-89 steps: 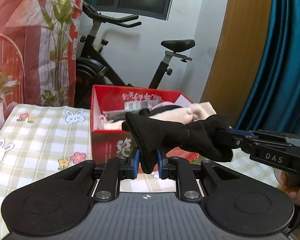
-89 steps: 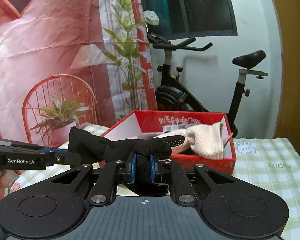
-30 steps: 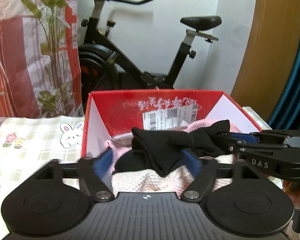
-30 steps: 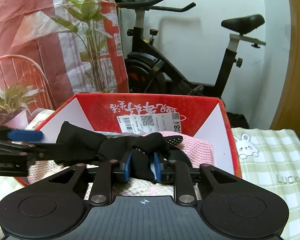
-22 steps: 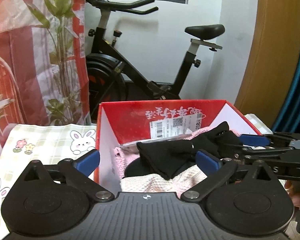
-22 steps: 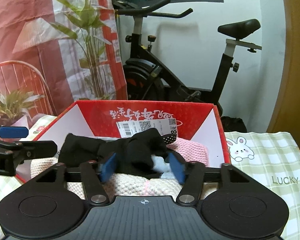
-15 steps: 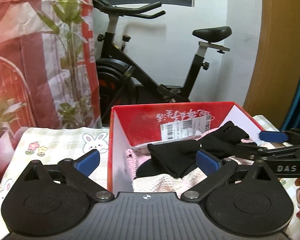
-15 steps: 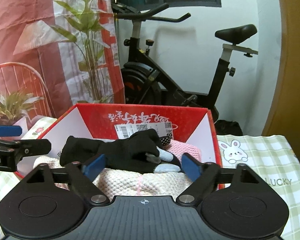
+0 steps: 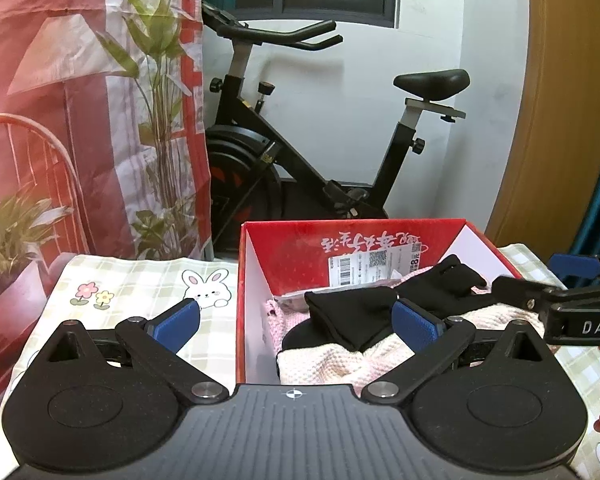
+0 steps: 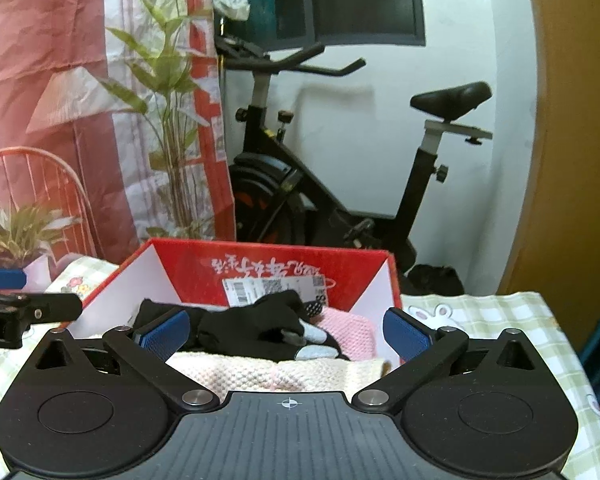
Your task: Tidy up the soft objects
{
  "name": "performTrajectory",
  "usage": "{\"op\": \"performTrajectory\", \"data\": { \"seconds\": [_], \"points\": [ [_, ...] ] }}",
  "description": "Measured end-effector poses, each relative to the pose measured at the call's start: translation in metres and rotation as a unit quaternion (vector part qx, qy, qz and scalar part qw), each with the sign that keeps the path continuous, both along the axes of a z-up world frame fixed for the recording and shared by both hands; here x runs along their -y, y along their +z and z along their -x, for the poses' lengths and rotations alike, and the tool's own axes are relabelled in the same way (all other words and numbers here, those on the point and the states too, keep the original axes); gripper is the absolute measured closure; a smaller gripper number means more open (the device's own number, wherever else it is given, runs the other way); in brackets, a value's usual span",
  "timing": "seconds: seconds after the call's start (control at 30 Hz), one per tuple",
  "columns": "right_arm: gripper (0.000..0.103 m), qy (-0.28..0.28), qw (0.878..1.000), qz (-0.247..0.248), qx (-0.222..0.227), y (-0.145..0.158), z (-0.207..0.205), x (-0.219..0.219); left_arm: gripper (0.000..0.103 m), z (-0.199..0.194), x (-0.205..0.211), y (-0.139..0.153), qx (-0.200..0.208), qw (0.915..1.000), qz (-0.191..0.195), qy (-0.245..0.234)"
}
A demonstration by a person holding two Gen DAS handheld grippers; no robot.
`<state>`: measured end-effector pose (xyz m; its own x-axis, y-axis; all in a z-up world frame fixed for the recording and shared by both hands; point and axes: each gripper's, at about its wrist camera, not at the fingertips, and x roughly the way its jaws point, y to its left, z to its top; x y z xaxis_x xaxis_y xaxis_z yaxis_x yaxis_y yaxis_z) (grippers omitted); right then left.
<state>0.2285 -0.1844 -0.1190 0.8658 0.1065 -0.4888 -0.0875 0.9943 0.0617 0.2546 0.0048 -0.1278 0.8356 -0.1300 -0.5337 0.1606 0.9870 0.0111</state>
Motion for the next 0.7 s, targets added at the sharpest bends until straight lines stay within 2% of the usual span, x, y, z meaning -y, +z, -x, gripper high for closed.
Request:
{"op": "performTrajectory", "data": {
  "seconds": [0.33,0.43,0.57,0.7],
  "points": [
    [0.000,-0.038,0.999,0.021,0.030,0.042,0.040,-0.004,0.000,0.043,-0.004,0.035,0.035,0.9991,-0.014,0.017],
    [0.000,-0.031,0.998,0.032,0.043,0.060,0.060,-0.007,0.000,0.065,-0.005,0.052,0.046,0.9985,-0.021,0.022],
    [0.000,-0.014,0.998,0.018,0.055,0.089,0.089,-0.007,0.000,0.101,-0.005,0.080,0.069,0.9956,-0.044,0.045],
    [0.000,-0.014,0.997,0.024,0.072,0.121,0.125,-0.015,0.000,0.141,-0.007,0.107,0.087,0.9940,-0.040,0.052]
  ]
}}
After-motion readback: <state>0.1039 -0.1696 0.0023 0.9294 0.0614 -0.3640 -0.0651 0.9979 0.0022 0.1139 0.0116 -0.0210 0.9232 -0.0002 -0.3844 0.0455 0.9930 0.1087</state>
